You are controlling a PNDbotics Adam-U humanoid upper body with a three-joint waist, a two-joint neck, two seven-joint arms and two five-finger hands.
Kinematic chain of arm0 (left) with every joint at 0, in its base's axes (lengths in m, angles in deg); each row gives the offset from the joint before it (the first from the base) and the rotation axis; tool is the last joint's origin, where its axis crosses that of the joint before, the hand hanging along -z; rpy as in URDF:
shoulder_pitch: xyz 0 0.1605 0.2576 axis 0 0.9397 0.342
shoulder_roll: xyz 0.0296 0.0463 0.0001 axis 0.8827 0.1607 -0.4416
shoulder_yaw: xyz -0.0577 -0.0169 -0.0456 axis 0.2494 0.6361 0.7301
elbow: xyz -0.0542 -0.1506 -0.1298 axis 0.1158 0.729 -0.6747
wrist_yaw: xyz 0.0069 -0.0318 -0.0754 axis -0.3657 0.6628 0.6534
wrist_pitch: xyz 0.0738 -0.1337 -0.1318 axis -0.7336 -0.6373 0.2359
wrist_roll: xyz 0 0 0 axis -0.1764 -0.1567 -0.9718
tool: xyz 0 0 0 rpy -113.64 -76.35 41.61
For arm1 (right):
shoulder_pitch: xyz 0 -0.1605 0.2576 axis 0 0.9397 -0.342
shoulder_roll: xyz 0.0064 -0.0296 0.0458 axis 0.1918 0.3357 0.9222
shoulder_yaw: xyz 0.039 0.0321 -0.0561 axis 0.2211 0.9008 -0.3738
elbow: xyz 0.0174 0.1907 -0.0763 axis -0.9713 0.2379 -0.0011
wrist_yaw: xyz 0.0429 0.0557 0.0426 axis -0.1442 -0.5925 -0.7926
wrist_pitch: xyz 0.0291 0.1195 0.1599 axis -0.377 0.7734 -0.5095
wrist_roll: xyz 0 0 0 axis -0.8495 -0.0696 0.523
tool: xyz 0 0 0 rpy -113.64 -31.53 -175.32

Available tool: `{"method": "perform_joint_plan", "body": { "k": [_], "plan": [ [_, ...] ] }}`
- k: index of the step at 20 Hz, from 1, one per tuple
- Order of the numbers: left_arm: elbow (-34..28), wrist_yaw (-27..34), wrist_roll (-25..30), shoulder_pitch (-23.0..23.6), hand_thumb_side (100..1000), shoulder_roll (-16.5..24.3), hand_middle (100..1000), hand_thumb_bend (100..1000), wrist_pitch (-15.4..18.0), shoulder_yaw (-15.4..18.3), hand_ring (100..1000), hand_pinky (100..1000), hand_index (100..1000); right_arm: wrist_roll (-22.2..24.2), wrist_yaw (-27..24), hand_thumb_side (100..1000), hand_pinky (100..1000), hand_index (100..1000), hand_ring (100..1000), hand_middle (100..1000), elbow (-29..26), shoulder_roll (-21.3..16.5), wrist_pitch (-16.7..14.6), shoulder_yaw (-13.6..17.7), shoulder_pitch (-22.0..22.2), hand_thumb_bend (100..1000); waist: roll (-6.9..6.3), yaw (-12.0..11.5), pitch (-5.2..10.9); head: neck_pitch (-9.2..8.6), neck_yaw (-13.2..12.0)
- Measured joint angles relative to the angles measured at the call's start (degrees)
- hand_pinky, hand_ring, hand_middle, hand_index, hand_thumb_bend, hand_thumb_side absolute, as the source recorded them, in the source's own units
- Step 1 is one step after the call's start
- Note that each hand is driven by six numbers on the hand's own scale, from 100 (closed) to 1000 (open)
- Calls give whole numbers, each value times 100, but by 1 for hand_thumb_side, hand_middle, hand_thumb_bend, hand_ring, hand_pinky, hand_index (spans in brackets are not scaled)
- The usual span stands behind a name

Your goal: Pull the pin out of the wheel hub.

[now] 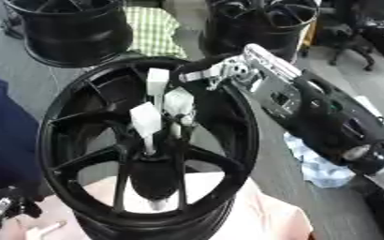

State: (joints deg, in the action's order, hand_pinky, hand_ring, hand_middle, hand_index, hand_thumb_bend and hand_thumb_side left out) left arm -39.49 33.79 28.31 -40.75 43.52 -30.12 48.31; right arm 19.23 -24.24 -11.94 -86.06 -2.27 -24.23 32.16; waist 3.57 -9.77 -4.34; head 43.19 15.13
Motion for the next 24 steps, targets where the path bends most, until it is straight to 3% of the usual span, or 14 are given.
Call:
{"method": "perform_joint_plan", "body": {
  "k": [8, 15, 24],
  "plan": [
    [-6, 0, 6, -1, 840, 0, 606, 100, -9, -1, 573, 610, 857, -88, -33, 329, 828, 852, 819, 749, 0, 0, 8, 0, 0, 173, 5, -6, -2, -2, 13],
    [-32, 0, 2, -1, 841, -1, 606, 100, -16, -1, 573, 609, 857, -133, -64, 325, 791, 826, 738, 671, 2, 0, 18, 3, 0, 172, 5, -6, -3, -4, 18],
    [-33, 0, 3, -1, 842, -2, 606, 100, -19, -2, 572, 609, 857, -169, -82, 361, 790, 881, 757, 741, 34, 1, 65, 3, 0, 201, 6, -11, -3, -4, 18]
  ]
}}
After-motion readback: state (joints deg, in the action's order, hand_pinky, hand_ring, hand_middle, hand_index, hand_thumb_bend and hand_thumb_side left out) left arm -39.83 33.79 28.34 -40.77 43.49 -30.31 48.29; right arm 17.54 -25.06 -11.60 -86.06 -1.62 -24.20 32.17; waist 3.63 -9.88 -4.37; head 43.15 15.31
